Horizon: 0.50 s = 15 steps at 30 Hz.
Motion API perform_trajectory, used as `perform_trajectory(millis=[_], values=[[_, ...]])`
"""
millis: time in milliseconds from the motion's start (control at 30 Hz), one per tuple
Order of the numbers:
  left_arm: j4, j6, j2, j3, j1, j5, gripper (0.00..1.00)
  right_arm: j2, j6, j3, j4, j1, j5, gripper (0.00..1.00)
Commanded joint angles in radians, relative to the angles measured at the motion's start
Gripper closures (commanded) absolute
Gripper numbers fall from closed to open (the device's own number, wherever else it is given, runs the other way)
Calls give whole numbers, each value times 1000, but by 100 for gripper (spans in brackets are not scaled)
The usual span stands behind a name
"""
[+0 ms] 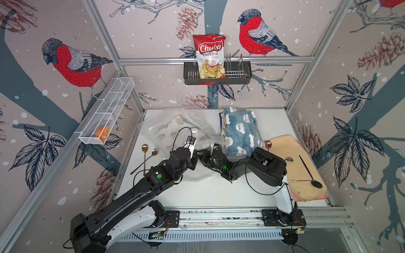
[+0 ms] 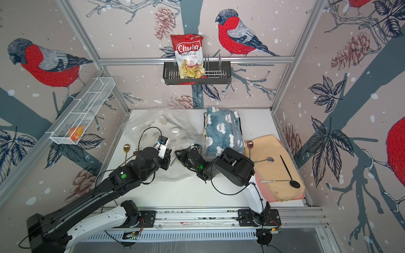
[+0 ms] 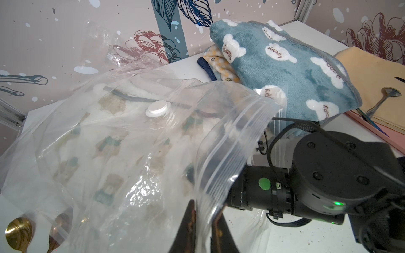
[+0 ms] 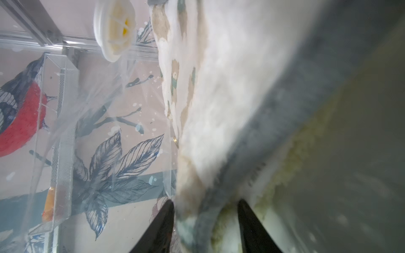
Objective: Take the blanket out of the vacuum bag
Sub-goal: Take out the blanket from the vacuum bag.
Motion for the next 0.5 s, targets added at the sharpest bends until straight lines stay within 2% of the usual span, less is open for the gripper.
perform_trajectory(millis=[0, 467], values=[[27, -3, -5, 4, -1, -18, 86, 10, -3, 16, 30, -11, -9, 53], [27, -1, -12, 3, -9, -26, 84, -15, -32, 4, 26, -11, -22, 54]])
